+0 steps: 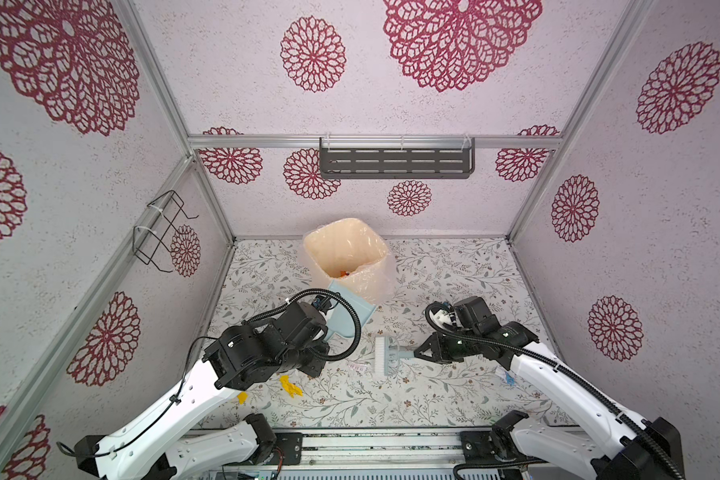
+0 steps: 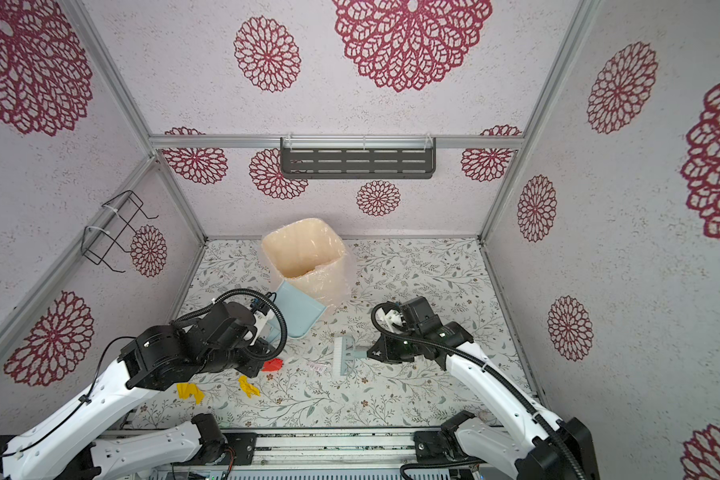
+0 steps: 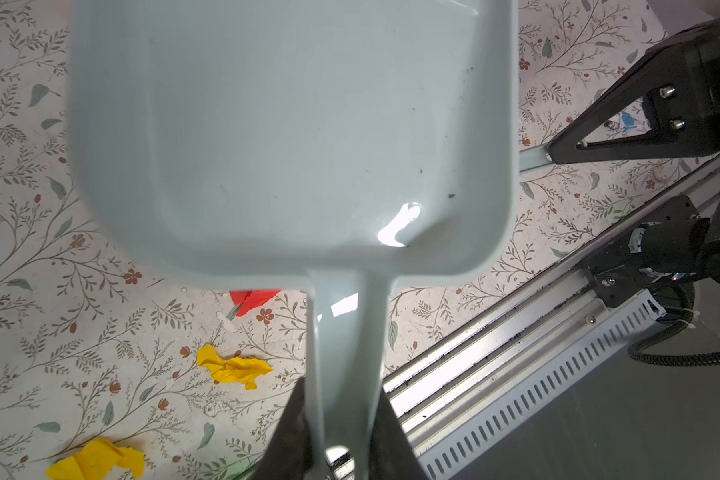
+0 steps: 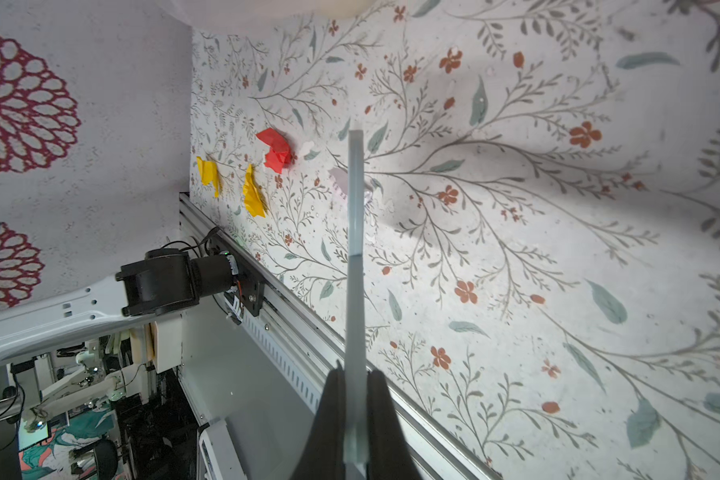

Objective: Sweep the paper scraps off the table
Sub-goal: 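Sweep the white printed 'rest time' scrap into the dustpan with the right brush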

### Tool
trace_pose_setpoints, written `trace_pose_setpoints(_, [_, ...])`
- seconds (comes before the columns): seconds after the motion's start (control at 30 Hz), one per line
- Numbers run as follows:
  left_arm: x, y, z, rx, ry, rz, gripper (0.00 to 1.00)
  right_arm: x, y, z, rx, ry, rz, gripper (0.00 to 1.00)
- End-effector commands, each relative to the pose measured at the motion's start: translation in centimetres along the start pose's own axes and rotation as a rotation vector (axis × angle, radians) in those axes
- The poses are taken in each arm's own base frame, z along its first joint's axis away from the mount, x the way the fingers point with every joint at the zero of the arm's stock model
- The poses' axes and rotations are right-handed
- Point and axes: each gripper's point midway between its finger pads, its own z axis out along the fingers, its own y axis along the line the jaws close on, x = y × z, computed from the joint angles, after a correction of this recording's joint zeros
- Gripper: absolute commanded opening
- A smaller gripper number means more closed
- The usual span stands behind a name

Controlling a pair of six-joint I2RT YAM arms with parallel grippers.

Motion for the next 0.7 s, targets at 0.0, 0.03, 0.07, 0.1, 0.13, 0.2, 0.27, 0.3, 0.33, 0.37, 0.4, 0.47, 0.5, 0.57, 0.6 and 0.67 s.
trace_pose_setpoints(0.0, [0.6, 0.0, -0.4, 0.012, -0.01, -0.043, 0.0, -1.3, 3.2, 1.4, -0.119, -0.018, -0.032, 0.0])
trace_pose_setpoints(0.03, [0.8, 0.0, -0.3, 0.016, -0.004, -0.046, 0.0, -1.5, 3.7, 2.0, -0.135, -0.016, -0.041, 0.0])
trace_pose_setpoints(0.07, [1.0, -0.1, -0.2, 0.018, 0.003, -0.051, 0.0, -1.7, 4.3, 2.7, -0.151, -0.013, -0.05, 0.0])
trace_pose_setpoints(0.1, [1.3, -0.2, 0.0, 0.021, 0.013, -0.054, 0.0, -2.0, 4.9, 3.4, -0.168, -0.014, -0.061, 0.0])
trace_pose_setpoints(0.13, [1.5, -0.3, 0.2, 0.025, 0.02, -0.055, 0.0, -2.2, 5.3, 3.9, -0.181, -0.014, -0.067, 0.0])
trace_pose_setpoints(0.2, [2.1, -0.4, 0.6, 0.026, 0.04, -0.056, 0.0, -2.6, 5.7, 5.1, -0.196, -0.008, -0.074, 0.0])
trace_pose_setpoints(0.27, [2.8, -0.5, 1.0, 0.026, 0.06, -0.058, 0.0, -2.6, 5.0, 6.4, -0.179, 0.019, -0.068, 0.0])
trace_pose_setpoints(0.3, [3.1, -0.5, 1.3, 0.027, 0.073, -0.059, 0.0, -2.5, 4.5, 6.9, -0.167, 0.033, -0.065, 0.0])
trace_pose_setpoints(0.33, [3.5, -0.6, 1.5, 0.03, 0.084, -0.063, 0.0, -2.3, 4.0, 7.3, -0.156, 0.044, -0.061, 0.0])
trace_pose_setpoints(0.37, [3.8, -0.7, 1.7, 0.033, 0.095, -0.065, 0.0, -2.2, 3.5, 7.6, -0.141, 0.055, -0.055, 0.0])
trace_pose_setpoints(0.4, [4.2, -0.9, 1.9, 0.039, 0.106, -0.071, 0.0, -2.2, 2.8, 7.7, -0.126, 0.062, -0.05, 0.0])
trace_pose_setpoints(0.47, [4.9, -1.1, 2.3, 0.045, 0.131, -0.076, 0.0, -2.0, 1.6, 7.6, -0.098, 0.073, -0.038, 0.0])
trace_pose_setpoints(0.5, [5.3, -1.4, 2.6, 0.053, 0.143, -0.079, 0.0, -1.8, 0.9, 7.4, -0.083, 0.079, -0.031, 0.0])
trace_pose_setpoints(0.57, [6.0, -1.7, 3.1, 0.057, 0.166, -0.078, 0.0, -1.4, -0.4, 6.6, -0.054, 0.091, -0.017, 0.0])
trace_pose_setpoints(0.6, [6.3, -1.9, 3.4, 0.061, 0.173, -0.079, 0.0, -1.2, -1.1, 6.1, -0.037, 0.096, -0.012, 0.0])
trace_pose_setpoints(0.67, [6.7, -2.4, 3.9, 0.074, 0.186, -0.078, 0.0, -0.8, -2.3, 5.0, -0.005, 0.108, -0.003, 0.0])
